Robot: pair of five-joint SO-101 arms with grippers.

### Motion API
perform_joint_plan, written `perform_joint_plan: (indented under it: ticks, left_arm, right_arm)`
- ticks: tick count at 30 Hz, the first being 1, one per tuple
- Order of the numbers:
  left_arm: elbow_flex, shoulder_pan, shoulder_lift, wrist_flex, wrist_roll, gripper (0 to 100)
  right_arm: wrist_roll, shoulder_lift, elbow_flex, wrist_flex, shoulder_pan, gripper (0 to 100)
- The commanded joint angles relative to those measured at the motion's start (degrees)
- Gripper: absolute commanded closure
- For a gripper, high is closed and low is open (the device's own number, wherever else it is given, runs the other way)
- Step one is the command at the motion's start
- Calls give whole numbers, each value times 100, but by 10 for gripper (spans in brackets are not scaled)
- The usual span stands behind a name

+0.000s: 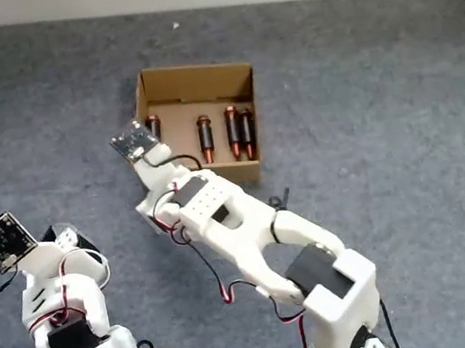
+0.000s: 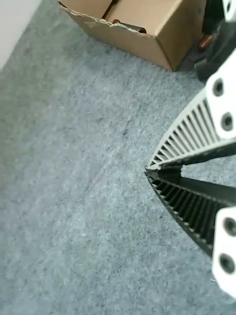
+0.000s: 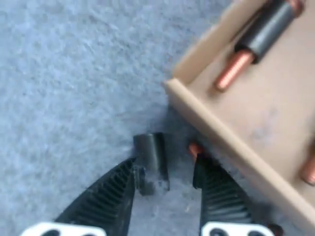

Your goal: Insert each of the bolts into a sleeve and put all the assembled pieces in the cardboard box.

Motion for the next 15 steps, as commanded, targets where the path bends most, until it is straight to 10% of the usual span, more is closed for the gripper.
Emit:
perform_joint_plan:
  ticks: [1,15]
  left_arm:
    - [-31,-48,-48,-123,-26,990]
    - [-4,-48,-48,-123,-26,990]
  right_arm:
    - [-18,101,-462,251,-171,847]
    - [-9,857,-1798,1833,-251,994]
